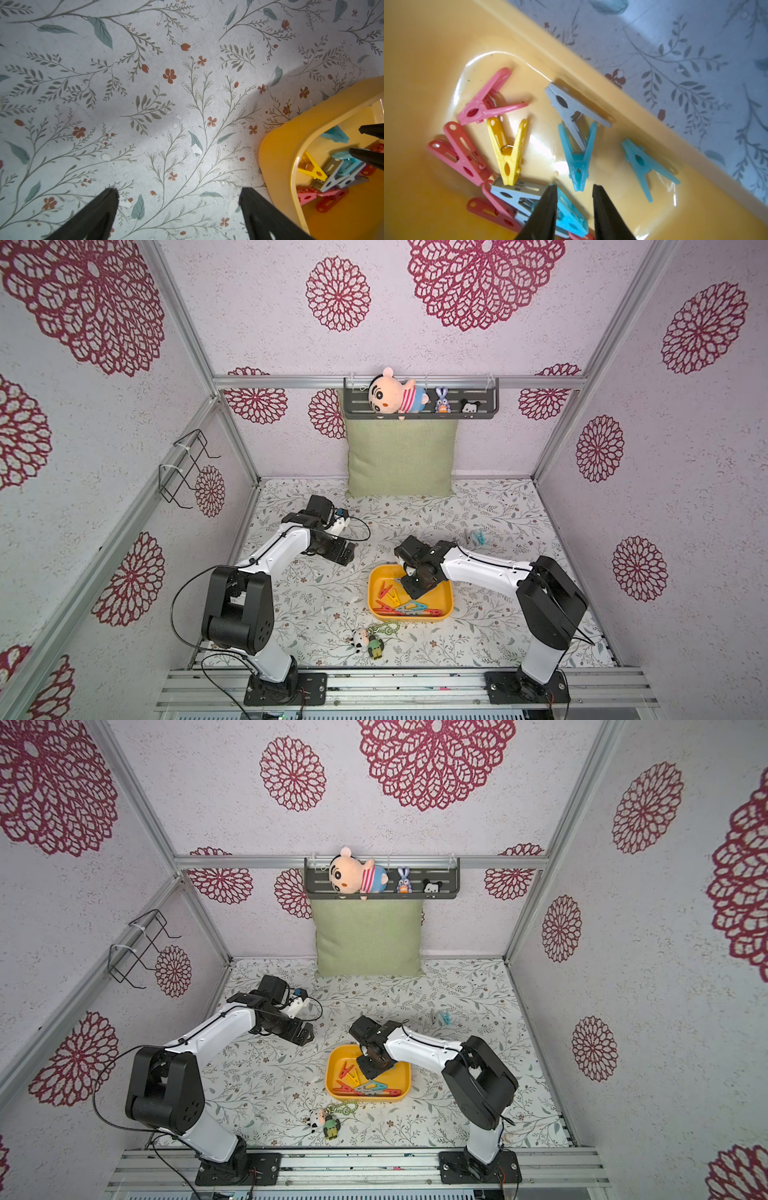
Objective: Take the clothespins out of the storage box
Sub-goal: Pick up the clothespin from the storage box.
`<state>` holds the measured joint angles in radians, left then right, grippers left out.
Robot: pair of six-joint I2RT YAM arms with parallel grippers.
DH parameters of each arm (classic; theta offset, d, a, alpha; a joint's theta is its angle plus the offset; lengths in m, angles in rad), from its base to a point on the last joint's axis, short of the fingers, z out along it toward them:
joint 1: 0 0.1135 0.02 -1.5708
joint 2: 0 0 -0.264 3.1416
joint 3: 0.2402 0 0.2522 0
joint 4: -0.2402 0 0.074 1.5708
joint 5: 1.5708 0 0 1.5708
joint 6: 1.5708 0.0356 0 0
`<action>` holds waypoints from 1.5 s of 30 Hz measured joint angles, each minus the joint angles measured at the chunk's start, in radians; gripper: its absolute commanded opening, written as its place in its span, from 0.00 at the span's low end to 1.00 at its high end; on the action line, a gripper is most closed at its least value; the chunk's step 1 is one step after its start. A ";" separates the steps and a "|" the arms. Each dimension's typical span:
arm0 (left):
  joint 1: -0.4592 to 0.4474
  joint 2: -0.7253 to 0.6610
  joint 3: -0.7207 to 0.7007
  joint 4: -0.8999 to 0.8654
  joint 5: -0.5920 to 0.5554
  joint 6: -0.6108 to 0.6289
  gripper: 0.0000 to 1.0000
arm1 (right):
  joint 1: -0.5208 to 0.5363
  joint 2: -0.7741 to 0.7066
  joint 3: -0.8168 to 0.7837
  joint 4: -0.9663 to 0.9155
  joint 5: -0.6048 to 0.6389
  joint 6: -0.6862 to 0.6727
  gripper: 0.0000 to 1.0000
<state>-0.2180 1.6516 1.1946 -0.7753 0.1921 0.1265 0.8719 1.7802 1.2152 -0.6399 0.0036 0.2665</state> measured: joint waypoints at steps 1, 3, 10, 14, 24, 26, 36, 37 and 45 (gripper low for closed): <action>0.000 0.000 0.000 0.000 0.000 0.000 0.99 | -0.001 0.002 0.000 0.003 0.000 0.002 0.34; 0.000 0.000 0.000 0.000 0.000 0.000 0.99 | -0.001 0.009 0.000 0.013 0.000 0.008 0.34; 0.000 0.000 0.000 0.000 0.000 0.000 0.99 | -0.001 0.043 0.000 0.026 0.002 0.016 0.34; 0.000 0.000 0.000 0.000 0.000 0.000 0.99 | -0.001 0.052 -0.002 0.037 0.005 0.017 0.34; 0.000 0.000 0.000 0.000 0.000 0.000 0.99 | 0.000 0.072 -0.016 0.050 0.022 0.023 0.30; 0.000 0.000 0.000 0.000 0.000 0.000 0.99 | 0.000 0.072 -0.016 0.054 0.022 0.023 0.26; 0.000 0.000 0.000 0.000 0.001 0.000 0.99 | 0.000 0.068 -0.016 0.057 0.028 0.027 0.18; 0.000 0.000 0.000 0.000 0.001 0.000 0.99 | 0.000 0.066 -0.016 0.055 0.029 0.027 0.17; -0.001 0.000 0.000 0.000 0.001 0.000 0.99 | 0.000 -0.002 -0.031 0.025 0.030 0.035 0.17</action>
<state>-0.2192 1.6516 1.1946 -0.7753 0.1928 0.1261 0.8715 1.7786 1.1847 -0.6147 0.0338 0.3012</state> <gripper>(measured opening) 0.991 0.201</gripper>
